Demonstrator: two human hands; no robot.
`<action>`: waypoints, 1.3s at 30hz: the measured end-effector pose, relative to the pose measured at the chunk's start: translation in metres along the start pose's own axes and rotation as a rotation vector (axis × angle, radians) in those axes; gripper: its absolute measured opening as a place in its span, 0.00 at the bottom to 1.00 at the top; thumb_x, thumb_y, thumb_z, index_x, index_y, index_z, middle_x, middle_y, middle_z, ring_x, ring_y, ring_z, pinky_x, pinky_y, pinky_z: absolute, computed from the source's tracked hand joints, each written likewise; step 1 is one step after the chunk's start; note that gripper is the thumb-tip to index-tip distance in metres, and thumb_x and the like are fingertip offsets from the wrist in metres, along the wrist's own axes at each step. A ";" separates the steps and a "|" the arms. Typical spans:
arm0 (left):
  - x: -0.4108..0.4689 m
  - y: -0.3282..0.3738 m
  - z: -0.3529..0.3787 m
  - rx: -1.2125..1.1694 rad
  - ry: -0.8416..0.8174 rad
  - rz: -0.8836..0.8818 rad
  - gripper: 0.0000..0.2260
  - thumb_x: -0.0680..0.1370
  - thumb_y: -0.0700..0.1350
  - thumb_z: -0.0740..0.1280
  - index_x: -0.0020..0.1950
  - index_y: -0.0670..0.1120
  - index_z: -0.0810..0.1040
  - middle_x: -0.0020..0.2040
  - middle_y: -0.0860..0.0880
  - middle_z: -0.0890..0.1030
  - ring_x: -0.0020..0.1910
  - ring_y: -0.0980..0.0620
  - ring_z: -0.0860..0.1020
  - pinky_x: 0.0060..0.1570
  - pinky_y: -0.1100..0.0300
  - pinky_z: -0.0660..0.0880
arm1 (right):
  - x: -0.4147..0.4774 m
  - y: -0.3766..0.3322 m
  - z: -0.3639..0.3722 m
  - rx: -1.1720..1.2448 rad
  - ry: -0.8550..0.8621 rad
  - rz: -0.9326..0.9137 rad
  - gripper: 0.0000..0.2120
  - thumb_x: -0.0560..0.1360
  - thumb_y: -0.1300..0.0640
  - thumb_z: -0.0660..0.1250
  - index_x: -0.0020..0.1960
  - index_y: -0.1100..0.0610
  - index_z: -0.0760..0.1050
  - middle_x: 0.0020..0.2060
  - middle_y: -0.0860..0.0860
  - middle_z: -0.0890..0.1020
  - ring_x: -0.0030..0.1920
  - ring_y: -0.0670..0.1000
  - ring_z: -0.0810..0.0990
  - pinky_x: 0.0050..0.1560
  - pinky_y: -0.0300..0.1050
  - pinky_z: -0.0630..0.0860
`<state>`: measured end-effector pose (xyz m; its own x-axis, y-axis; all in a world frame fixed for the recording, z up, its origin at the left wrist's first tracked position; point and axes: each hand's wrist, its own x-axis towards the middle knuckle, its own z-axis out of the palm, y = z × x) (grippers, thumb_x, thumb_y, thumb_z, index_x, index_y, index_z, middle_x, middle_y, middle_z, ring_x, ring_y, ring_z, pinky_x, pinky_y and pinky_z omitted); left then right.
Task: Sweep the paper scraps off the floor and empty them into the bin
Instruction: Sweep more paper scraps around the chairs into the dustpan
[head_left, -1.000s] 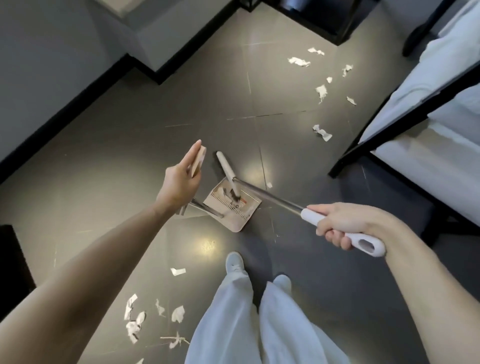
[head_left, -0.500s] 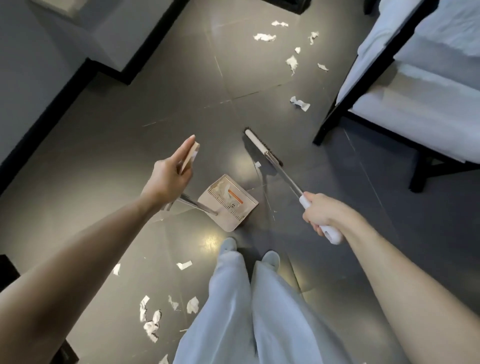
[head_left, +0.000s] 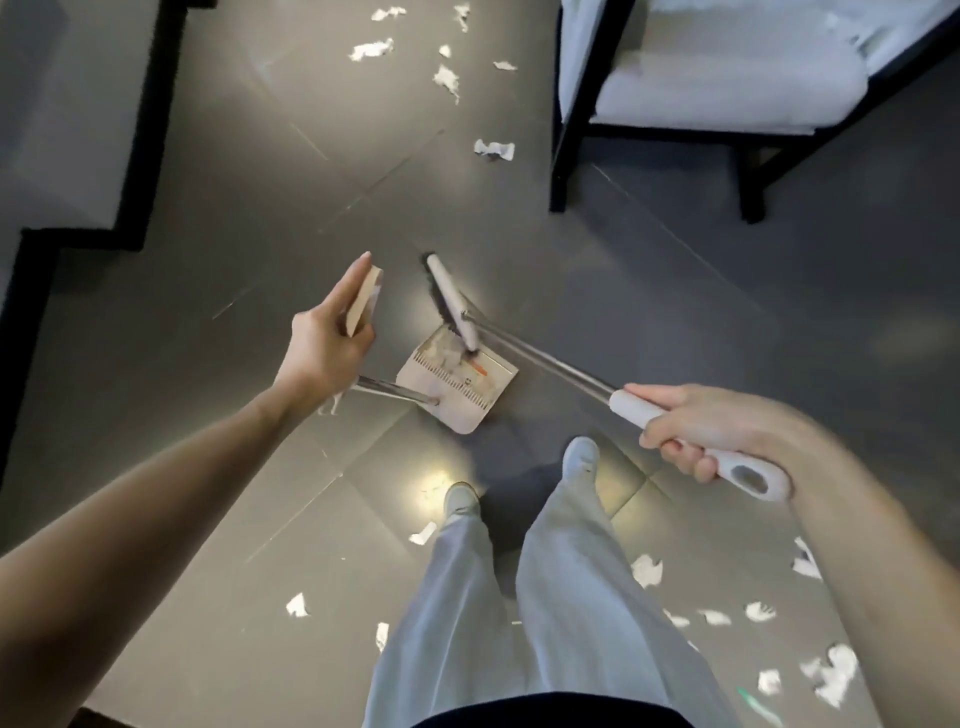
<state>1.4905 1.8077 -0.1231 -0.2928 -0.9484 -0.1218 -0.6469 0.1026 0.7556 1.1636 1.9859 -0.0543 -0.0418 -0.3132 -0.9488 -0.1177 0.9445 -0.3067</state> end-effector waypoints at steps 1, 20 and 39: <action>-0.001 0.002 -0.002 0.013 -0.036 0.022 0.30 0.77 0.39 0.65 0.73 0.64 0.63 0.55 0.56 0.78 0.43 0.62 0.75 0.44 0.84 0.64 | -0.004 0.012 0.009 0.003 0.042 -0.019 0.35 0.74 0.67 0.60 0.74 0.40 0.60 0.22 0.49 0.69 0.21 0.46 0.64 0.20 0.35 0.64; 0.018 0.035 0.034 0.150 -0.237 0.093 0.33 0.77 0.40 0.61 0.72 0.71 0.57 0.67 0.47 0.75 0.50 0.46 0.80 0.54 0.57 0.75 | -0.003 0.067 0.080 0.242 0.031 0.054 0.34 0.71 0.67 0.57 0.72 0.41 0.64 0.21 0.47 0.70 0.22 0.44 0.65 0.21 0.35 0.63; 0.219 0.054 -0.019 -0.036 0.087 0.022 0.30 0.79 0.39 0.63 0.75 0.63 0.59 0.65 0.63 0.69 0.59 0.57 0.75 0.61 0.64 0.69 | 0.089 -0.209 -0.028 0.298 0.177 -0.275 0.23 0.75 0.69 0.59 0.67 0.55 0.68 0.22 0.49 0.68 0.20 0.45 0.63 0.20 0.35 0.62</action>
<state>1.4053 1.6000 -0.0965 -0.2434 -0.9687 -0.0494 -0.6148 0.1147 0.7803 1.1563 1.7583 -0.0723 -0.2213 -0.5446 -0.8090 0.1423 0.8026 -0.5792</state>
